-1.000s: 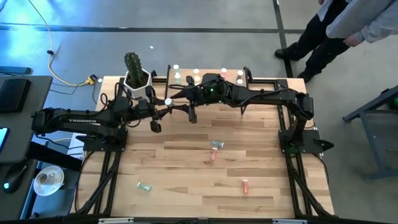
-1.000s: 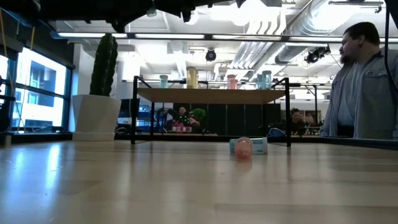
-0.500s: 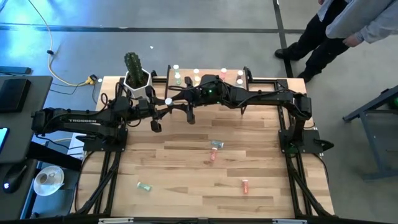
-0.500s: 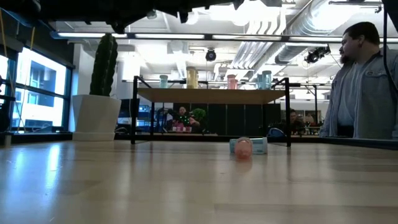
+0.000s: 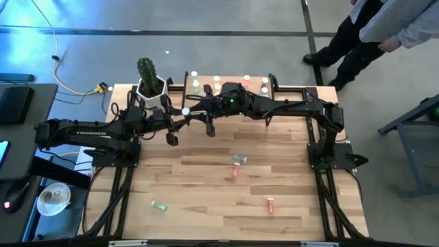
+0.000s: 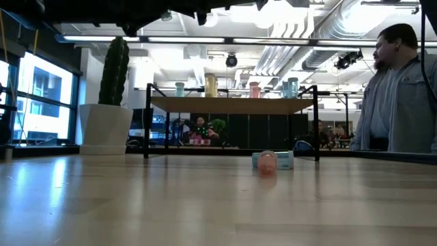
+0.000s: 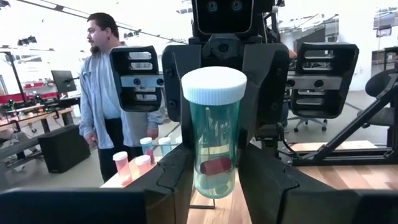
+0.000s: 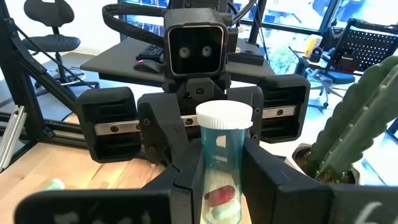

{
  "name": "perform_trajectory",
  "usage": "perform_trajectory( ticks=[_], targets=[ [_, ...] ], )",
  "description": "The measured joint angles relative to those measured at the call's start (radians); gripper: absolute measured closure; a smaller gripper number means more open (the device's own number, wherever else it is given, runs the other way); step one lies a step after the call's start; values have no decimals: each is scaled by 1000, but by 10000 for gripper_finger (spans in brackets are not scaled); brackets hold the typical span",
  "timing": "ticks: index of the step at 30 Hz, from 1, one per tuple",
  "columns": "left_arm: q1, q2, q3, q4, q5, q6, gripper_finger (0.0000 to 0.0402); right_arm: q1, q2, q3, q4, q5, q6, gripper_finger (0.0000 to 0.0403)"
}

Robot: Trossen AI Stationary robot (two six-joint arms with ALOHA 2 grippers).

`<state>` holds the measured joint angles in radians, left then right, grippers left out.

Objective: Pick and place medicine bottles onto shelf by color
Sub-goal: Put the light blue pill bottle on the shelf aligned with the other light blue pill bottle

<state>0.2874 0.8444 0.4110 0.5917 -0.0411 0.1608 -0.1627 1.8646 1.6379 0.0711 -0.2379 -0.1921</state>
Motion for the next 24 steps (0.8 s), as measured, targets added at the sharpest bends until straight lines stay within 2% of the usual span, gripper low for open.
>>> perform_trajectory(
  ticks=[3, 7, 11, 14, 20, 24],
  targets=[
    [0, 0, 1, -30, -7, 0, 274, 0, 1, 0, -15, 2, 0, 334],
    [-1, -1, 1, -85, -78, 0, 240, -1, 1, 6, -47, 30, -18, 334],
    [-1, -2, 1, -130, -154, -32, 202, -3, -2, 54, -160, 80, -49, 334],
    [0, -20, 1, -178, -161, -43, 183, -10, -6, 108, -276, 83, -51, 334],
    [0, -54, 1, -255, -144, -45, 176, -27, -5, 124, -439, 74, 21, 334],
    [0, -60, 1, -262, -104, -64, 178, -28, 18, 107, -479, 70, 54, 334]
  ],
)
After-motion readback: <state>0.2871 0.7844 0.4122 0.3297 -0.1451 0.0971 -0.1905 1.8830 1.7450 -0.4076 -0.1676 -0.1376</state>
